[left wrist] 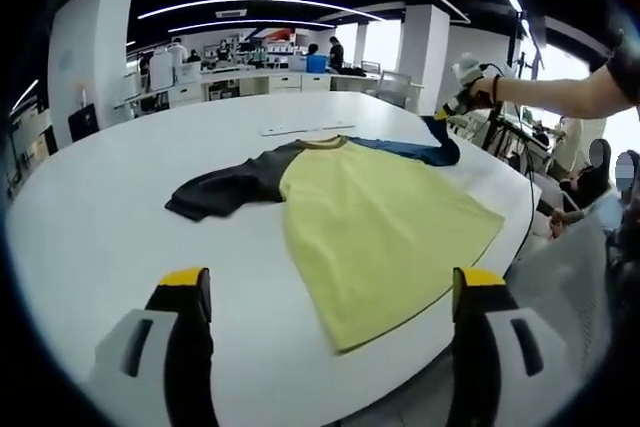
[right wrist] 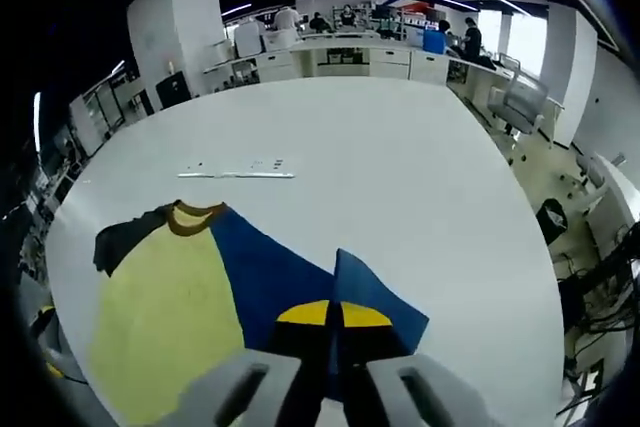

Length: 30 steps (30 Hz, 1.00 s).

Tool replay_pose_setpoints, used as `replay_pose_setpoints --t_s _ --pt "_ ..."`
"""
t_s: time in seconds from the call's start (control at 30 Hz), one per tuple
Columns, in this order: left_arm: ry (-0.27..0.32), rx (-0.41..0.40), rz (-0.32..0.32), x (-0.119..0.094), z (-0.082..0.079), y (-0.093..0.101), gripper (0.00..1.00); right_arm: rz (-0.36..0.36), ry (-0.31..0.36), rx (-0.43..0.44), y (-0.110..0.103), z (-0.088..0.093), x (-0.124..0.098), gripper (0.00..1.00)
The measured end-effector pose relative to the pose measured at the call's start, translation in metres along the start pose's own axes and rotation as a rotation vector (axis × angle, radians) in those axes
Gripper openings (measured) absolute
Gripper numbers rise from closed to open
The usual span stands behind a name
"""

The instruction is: Fold the garment on the visible template until the final outline fits inside the template.

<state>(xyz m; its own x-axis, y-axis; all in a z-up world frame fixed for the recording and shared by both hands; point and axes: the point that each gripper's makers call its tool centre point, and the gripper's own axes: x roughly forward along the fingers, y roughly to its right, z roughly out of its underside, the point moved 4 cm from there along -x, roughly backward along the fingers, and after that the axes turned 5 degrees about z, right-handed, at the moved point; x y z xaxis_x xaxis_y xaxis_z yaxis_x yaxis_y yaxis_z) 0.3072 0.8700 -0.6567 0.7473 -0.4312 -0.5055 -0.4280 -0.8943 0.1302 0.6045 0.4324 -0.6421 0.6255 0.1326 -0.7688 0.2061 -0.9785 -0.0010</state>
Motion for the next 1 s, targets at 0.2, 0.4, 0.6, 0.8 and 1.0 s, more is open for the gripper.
replay_pose_setpoints --t_s 0.2,0.4,0.6,0.8,1.0 --pt "0.019 -0.010 -0.006 -0.002 -0.002 -0.002 0.99 -0.015 -0.007 -0.035 -0.021 -0.006 0.006 0.00" --pt "0.017 -0.009 -0.012 -0.003 -0.001 -0.002 0.99 -0.048 -0.009 -0.090 -0.047 -0.014 0.008 0.00" --pt "0.010 -0.008 -0.011 -0.003 0.001 -0.001 0.99 -0.060 -0.010 -0.144 -0.072 -0.023 0.011 0.00" --pt "0.018 -0.005 -0.017 -0.004 -0.001 -0.002 0.99 -0.077 -0.011 -0.202 -0.100 -0.030 0.015 0.00" --pt "0.018 -0.005 -0.026 -0.005 0.000 -0.006 0.98 -0.103 -0.014 -0.236 -0.126 -0.036 0.018 0.00"
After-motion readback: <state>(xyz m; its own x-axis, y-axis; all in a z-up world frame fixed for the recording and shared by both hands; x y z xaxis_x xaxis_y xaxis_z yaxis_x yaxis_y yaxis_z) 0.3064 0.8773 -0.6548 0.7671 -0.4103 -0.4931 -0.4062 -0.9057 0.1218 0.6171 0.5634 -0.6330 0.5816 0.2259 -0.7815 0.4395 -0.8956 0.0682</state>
